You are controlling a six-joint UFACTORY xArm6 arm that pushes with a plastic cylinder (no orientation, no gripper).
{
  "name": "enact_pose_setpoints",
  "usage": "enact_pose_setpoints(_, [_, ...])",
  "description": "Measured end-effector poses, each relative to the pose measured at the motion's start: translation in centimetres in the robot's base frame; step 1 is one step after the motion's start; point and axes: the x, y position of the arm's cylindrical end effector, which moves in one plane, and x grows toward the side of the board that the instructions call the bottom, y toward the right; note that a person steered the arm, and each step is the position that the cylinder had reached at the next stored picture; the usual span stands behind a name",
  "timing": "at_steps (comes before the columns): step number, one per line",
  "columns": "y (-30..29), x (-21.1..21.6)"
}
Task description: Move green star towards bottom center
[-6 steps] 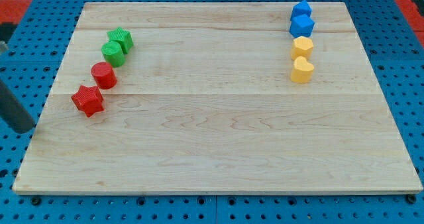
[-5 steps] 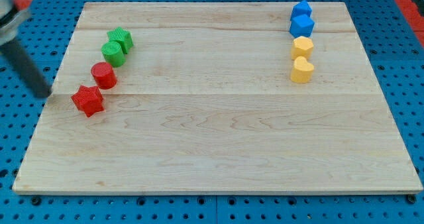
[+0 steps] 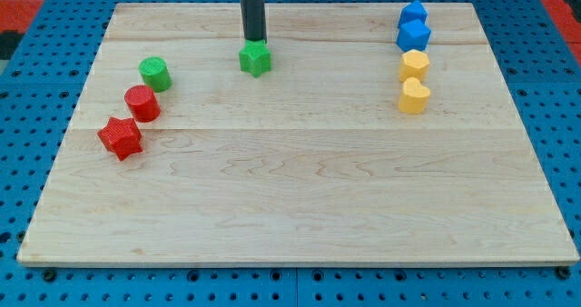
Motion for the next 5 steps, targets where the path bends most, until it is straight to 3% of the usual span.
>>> enact_pose_setpoints(4, [-0.9,16.0])
enact_pose_setpoints(5, [-2.7,16.9])
